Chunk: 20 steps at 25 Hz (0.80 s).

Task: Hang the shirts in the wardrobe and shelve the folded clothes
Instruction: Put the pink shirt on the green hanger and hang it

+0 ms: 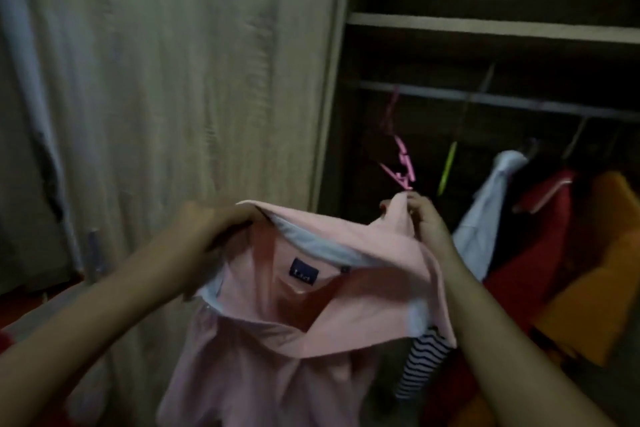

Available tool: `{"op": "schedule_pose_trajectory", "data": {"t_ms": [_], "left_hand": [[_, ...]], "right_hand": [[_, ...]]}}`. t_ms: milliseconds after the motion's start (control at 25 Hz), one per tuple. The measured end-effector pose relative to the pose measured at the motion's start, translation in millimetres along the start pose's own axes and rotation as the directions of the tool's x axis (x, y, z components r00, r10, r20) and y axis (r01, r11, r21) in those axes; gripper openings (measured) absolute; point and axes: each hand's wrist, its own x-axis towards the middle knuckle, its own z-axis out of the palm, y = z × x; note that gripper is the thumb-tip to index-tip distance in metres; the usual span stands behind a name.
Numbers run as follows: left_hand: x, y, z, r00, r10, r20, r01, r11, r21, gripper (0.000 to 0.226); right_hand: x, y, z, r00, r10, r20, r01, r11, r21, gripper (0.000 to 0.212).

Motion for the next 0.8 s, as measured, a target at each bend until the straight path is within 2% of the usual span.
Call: {"op": "schedule_pose_trajectory", "data": {"t_ms": [120,200,240,320,360,440,520,600,720,800], "left_hand": [[50,23,11,0.996,0.024,0.085,-0.028,0.999,0.043,0.044],[78,38,29,0.995,0.057,0.077,-0.061,0.997,0.054,0.036],[87,42,36,0.992,0.088,0.086,-0.094,0.993,0.069,0.033],[107,50,49,0.985,0.149,0.091,-0.158,0.982,0.102,0.03],[115,56,55,0.982,0.171,0.084,-0.18,0.978,0.109,0.029],[126,64,66,0.981,0.178,0.075,-0.187,0.975,0.121,0.029],[127,69,73,0.987,0.147,0.071,-0.156,0.976,0.153,0.03],[124,69,76,0.985,0.16,0.064,-0.169,0.973,0.157,0.03],[118,60,76,0.986,0.14,0.089,-0.154,0.971,0.183,0.03],[115,54,75,0.989,0.114,0.094,-0.131,0.972,0.195,0.029]], "right_hand": [[-7,-19,-40,0.97,-0.243,-0.006,0.231,0.929,-0.29,0.028],[4,-43,-64,0.914,-0.405,0.025,0.351,0.759,-0.549,0.023],[14,-52,-72,0.86,-0.509,0.033,0.393,0.621,-0.679,0.018],[37,-66,-81,0.764,-0.642,0.062,0.36,0.345,-0.867,0.017],[48,-71,-84,0.757,-0.65,0.061,0.296,0.258,-0.92,0.02],[69,-78,-89,0.812,-0.584,0.022,0.148,0.169,-0.974,0.025],[87,-79,-95,0.869,-0.494,-0.017,0.067,0.152,-0.986,0.028],[103,-79,-102,0.9,-0.434,-0.024,0.074,0.208,-0.975,0.035],[123,-74,-109,0.904,-0.428,-0.006,0.147,0.325,-0.934,0.045],[131,-70,-107,0.868,-0.495,-0.033,0.194,0.401,-0.895,0.043]]}}
